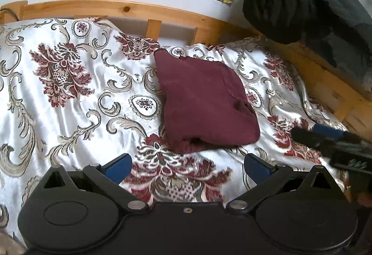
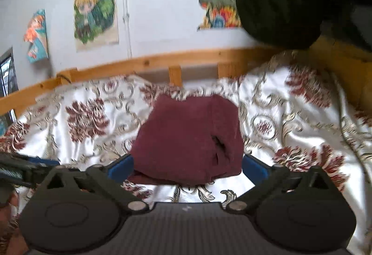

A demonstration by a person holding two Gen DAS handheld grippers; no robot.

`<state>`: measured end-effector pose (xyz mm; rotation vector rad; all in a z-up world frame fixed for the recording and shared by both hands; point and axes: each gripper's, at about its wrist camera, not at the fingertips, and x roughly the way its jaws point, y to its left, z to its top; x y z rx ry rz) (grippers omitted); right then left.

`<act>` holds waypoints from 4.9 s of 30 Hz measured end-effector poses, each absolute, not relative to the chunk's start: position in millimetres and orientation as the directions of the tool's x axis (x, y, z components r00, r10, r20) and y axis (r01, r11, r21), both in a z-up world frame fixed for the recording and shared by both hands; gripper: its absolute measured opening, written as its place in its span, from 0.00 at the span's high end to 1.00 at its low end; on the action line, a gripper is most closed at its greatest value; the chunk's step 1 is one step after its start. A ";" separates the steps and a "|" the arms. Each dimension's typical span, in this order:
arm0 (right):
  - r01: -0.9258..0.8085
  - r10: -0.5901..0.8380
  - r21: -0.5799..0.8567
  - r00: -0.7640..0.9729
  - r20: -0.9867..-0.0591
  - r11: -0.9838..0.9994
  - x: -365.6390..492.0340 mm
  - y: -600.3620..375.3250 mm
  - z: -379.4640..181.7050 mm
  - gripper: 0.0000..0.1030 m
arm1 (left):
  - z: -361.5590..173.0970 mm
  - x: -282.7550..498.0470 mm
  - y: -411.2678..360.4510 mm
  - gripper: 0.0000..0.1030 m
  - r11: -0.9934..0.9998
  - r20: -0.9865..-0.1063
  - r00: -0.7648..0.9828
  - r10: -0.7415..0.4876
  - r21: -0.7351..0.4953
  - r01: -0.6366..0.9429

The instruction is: Fold small clothes

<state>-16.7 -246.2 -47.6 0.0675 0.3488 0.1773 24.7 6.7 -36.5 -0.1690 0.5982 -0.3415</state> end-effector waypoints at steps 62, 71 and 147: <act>-0.054 0.087 0.088 0.905 -0.417 0.995 -70.7 -236.3 -59.3 0.00 | -34.2 -17.8 11.0 0.01 0.910 -0.445 0.805 -0.392 -0.055 0.412; -0.054 0.087 0.089 0.904 -0.418 0.995 -70.7 -236.2 -59.3 0.00 | -34.7 -17.2 10.2 0.01 0.911 -0.450 0.805 -0.387 -0.053 0.408; -0.057 0.091 0.091 0.897 -0.434 0.994 -71.1 -238.4 -64.0 0.00 | -34.4 -17.9 11.1 0.01 0.912 -0.452 0.804 -0.386 -0.054 0.407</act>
